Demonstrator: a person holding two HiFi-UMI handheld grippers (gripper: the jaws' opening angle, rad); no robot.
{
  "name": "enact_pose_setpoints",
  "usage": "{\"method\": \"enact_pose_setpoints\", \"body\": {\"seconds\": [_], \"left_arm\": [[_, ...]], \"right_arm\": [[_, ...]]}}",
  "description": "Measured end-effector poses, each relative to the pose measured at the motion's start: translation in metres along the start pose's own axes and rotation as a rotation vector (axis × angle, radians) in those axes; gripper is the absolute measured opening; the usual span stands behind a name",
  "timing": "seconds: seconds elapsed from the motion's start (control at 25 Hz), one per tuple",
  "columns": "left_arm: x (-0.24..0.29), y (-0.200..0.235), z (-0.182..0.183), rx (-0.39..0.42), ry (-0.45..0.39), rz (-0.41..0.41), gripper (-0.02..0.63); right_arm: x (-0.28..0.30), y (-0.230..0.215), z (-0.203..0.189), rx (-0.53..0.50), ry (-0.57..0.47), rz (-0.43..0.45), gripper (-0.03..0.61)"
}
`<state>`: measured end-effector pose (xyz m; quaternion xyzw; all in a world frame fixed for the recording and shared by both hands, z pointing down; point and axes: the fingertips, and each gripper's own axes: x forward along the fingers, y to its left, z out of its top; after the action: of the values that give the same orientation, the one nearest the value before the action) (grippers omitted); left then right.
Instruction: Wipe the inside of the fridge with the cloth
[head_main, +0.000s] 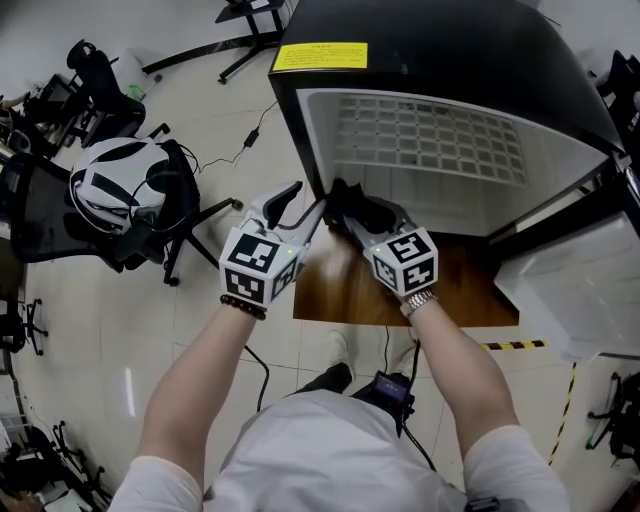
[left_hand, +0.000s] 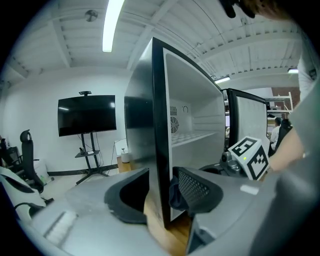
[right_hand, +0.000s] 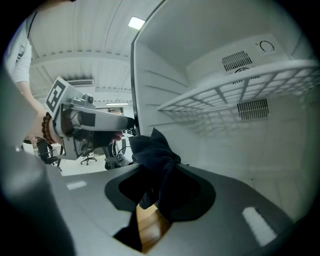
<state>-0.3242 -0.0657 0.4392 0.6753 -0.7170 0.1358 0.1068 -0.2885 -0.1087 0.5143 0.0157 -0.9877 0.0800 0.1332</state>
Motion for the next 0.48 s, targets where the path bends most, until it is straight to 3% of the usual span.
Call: {"method": "enact_pose_setpoints", "body": {"seconds": [0.48], "left_arm": [[0.011,-0.006,-0.001,0.025,-0.019,-0.019,0.181]], "right_arm": [[0.029,-0.018,-0.004,-0.003,-0.042,-0.049,0.126]]}}
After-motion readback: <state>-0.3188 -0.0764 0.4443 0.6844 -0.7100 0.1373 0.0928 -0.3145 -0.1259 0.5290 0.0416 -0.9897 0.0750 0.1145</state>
